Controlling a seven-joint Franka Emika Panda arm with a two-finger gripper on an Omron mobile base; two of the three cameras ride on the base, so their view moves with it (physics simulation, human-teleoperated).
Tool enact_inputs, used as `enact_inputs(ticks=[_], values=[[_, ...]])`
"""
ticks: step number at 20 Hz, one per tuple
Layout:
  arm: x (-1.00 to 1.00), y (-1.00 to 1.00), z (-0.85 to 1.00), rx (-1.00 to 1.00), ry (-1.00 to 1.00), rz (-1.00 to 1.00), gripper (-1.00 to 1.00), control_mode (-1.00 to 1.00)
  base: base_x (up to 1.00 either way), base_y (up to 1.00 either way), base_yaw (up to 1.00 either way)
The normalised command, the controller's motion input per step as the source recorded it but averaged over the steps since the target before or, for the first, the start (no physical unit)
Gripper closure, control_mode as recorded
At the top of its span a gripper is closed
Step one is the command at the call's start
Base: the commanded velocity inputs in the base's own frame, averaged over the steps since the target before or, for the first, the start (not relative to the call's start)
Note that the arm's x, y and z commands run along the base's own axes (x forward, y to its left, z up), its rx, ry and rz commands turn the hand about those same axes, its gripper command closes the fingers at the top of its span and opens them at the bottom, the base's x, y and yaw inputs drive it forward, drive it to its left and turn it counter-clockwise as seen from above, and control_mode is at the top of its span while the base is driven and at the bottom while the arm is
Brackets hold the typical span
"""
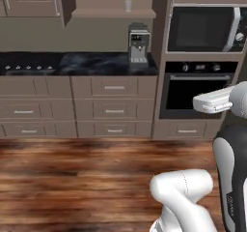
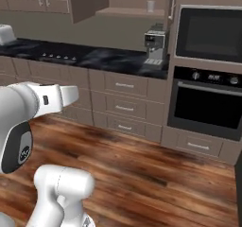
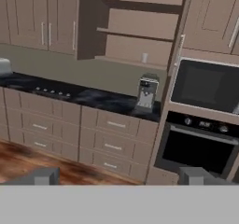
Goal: There is a bowl on the dining counter. Grab a lemon wedge from the fridge and place it in the bowl. Then get the liquor bottle and glass cup from the cabinet and place them next to the bowl.
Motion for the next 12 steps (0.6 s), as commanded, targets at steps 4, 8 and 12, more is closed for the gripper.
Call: enact_inputs(ticks=[4,8,12], values=[[0.00,0.00,0.00,0.00,0.00,0.00,-1.00,1.00,1.00,0.01,-0.06],[0.00,0.00,0.00,0.00,0.00,0.00,-1.00,1.00,1.00,0.11,-0.12],[0.00,0.00,0.00,0.00,0.00,0.00,-1.00,1.00,1.00,0.17,-0.15]])
